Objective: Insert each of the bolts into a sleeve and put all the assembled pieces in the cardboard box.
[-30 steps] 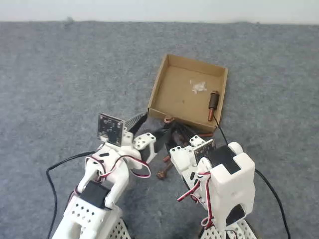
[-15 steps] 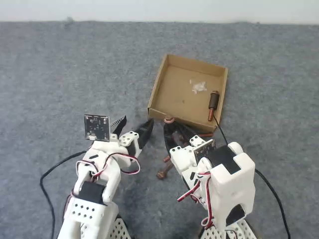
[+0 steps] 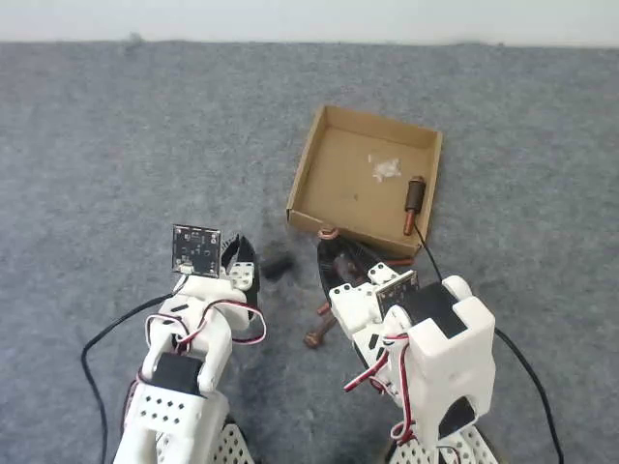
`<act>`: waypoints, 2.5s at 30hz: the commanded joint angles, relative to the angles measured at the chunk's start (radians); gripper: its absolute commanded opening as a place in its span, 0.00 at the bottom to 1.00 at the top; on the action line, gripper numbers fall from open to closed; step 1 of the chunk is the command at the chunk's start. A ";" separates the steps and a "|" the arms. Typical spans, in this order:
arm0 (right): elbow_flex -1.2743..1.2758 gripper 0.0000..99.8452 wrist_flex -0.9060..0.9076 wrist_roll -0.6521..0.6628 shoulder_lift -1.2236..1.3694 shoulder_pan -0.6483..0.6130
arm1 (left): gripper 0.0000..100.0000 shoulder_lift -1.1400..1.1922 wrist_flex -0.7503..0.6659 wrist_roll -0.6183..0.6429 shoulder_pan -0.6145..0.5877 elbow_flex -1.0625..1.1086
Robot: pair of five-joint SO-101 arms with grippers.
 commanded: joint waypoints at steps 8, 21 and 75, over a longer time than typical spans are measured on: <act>0.028 0.01 -0.025 -0.005 -0.107 0.087 | 0.01 -0.017 0.221 -0.129 0.003 -0.008; 0.075 0.01 0.216 -0.003 -0.328 0.114 | 0.01 -0.020 0.236 -0.173 -0.003 -0.008; -0.704 0.01 2.434 0.130 -1.190 0.447 | 0.01 -0.020 0.236 -0.178 -0.005 -0.008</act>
